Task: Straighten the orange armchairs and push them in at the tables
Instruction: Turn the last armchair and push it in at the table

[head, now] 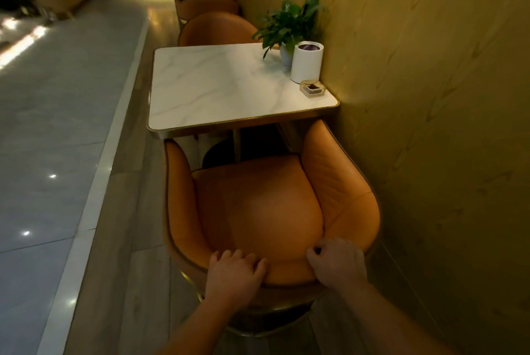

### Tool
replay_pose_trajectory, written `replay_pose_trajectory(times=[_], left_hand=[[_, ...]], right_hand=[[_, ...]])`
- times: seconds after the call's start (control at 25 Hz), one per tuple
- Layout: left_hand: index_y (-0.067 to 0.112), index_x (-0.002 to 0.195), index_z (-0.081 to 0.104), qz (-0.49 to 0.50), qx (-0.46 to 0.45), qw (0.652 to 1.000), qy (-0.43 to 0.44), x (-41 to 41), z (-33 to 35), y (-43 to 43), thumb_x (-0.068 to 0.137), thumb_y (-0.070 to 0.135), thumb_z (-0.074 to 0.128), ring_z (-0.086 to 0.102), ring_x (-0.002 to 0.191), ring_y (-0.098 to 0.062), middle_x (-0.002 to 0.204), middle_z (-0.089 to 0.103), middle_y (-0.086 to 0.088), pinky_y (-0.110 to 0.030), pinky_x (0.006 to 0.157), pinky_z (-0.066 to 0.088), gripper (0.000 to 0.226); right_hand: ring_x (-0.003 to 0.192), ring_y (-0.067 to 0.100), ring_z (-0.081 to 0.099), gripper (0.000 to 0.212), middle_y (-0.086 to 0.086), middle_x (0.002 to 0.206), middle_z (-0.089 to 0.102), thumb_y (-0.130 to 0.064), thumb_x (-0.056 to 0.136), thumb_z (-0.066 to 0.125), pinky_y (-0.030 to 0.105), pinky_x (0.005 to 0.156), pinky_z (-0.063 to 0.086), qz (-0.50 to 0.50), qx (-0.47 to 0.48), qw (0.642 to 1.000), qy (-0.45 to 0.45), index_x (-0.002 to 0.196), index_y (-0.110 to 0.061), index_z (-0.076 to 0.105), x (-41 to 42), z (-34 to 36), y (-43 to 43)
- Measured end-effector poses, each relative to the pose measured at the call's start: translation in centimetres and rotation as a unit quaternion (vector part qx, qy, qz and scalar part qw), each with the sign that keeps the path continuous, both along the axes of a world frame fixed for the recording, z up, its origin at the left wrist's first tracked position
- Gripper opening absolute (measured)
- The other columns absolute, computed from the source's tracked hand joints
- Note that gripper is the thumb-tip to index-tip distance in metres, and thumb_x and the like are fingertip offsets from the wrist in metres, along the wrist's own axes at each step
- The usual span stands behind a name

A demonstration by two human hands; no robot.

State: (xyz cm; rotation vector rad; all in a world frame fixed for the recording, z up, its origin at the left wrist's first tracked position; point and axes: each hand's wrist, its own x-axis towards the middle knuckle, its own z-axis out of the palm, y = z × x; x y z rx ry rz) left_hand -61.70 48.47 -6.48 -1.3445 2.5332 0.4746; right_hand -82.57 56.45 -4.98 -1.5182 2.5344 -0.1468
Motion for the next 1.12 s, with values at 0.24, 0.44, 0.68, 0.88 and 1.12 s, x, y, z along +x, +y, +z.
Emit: replay_pose_trajectory(times=[0.24, 0.44, 0.68, 0.88, 1.12], left_hand=[[0.041, 0.126, 0.054, 0.019, 0.000, 1.000, 0.018, -2.1, -0.8, 1.0, 0.085, 0.068, -0.001, 0.051, 0.121, -0.017, 0.118, 0.060, 0.007, -0.055, 0.116, 0.017, 0.074], [0.041, 0.115, 0.062, 0.086, -0.013, 0.994, 0.066, -0.4, -1.5, -0.1, 0.097, 0.065, 0.020, 0.050, 0.119, -0.008, 0.110, 0.061, 0.017, -0.059, 0.119, 0.003, 0.051], [0.039, 0.101, 0.068, 0.107, -0.086, 0.985, 0.109, -0.8, -2.1, 0.2, 0.075, 0.070, 0.002, 0.051, 0.106, -0.004, 0.101, 0.063, 0.019, -0.046, 0.116, 0.019, 0.078], [0.035, 0.079, 0.068, 0.129, -0.124, 0.968, 0.174, -1.0, -3.3, 0.2, 0.078, 0.067, 0.012, 0.045, 0.083, 0.002, 0.082, 0.063, 0.020, -0.036, 0.111, 0.028, 0.063], [0.028, 0.056, 0.047, 0.105, -0.190, 0.952, 0.215, -1.4, -3.3, 0.0, 0.086, 0.057, 0.032, 0.040, 0.060, -0.002, 0.059, 0.047, 0.015, -0.020, 0.061, 0.027, 0.045]], right_hand=[[0.070, 0.009, 0.057, 0.046, -0.006, 0.073, 0.059, -0.059, 0.096, 0.035, 0.032, 0.074, 0.054, 0.047, 0.002, 0.999, 0.001, 0.082, -0.025, 0.065, -3.3, -0.4, 0.2], [0.076, 0.013, 0.058, 0.050, -0.006, 0.078, 0.059, -0.068, 0.092, 0.039, 0.034, 0.073, 0.051, 0.093, 0.053, 0.994, -0.021, 0.086, -0.026, 0.066, -5.5, -0.3, -0.8], [0.071, 0.010, 0.058, 0.053, -0.006, 0.071, 0.059, -0.068, 0.094, 0.038, 0.031, 0.070, 0.050, 0.109, 0.094, 0.989, -0.027, 0.074, -0.026, 0.063, -6.2, -0.6, -1.2], [0.062, 0.008, 0.058, 0.057, -0.005, 0.063, 0.057, -0.068, 0.091, 0.040, 0.028, 0.062, 0.051, 0.101, 0.086, 0.991, -0.032, 0.068, -0.022, 0.065, -6.7, -0.8, -0.6], [0.061, 0.007, 0.060, 0.056, -0.004, 0.065, 0.062, -0.068, 0.093, 0.043, 0.027, 0.065, 0.054, 0.083, 0.083, 0.993, -0.021, 0.070, -0.022, 0.066, -6.8, -0.3, -0.7]])
